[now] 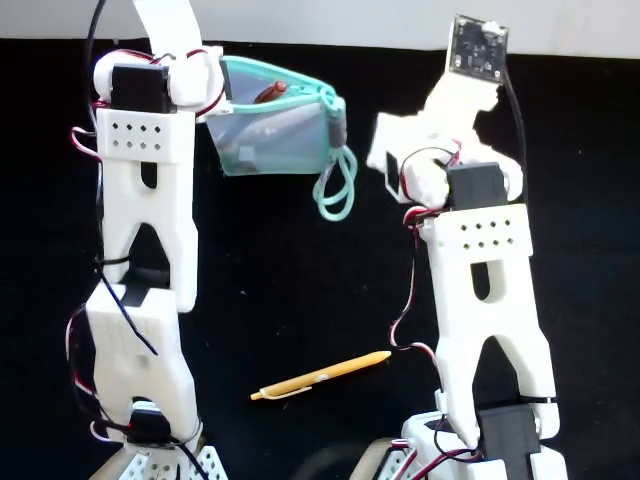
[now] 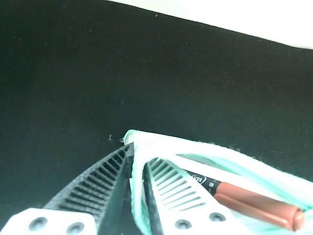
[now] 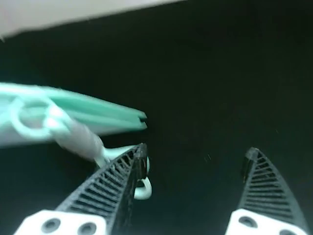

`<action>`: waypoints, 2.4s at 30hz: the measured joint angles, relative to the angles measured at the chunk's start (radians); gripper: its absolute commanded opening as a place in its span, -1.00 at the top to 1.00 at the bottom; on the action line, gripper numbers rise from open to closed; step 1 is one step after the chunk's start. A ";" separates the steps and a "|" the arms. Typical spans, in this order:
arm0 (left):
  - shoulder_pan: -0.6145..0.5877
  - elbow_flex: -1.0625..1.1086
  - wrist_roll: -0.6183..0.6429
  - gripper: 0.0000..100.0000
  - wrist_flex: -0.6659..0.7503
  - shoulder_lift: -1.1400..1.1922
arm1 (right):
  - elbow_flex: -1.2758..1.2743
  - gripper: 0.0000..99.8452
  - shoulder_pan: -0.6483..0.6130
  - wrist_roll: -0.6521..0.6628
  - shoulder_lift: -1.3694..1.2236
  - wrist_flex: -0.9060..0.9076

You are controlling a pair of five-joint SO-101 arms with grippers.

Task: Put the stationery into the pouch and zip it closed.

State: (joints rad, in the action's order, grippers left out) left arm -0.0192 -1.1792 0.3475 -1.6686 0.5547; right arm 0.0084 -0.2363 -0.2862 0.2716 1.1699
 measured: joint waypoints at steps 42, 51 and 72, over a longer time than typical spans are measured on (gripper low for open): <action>0.157 -0.110 -0.026 0.99 -0.011 0.157 | -0.362 0.39 0.169 0.761 0.216 0.173; 0.109 -0.110 -0.023 0.99 -0.011 0.160 | -0.485 0.39 0.049 1.183 0.238 0.434; 0.057 -0.149 -0.025 0.99 0.038 0.163 | -0.686 0.38 -0.491 0.997 0.238 0.339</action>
State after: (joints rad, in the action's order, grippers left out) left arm 0.0376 -1.3280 0.3230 -1.6303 0.7173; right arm -0.6774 -0.7273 0.7112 0.5094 1.5090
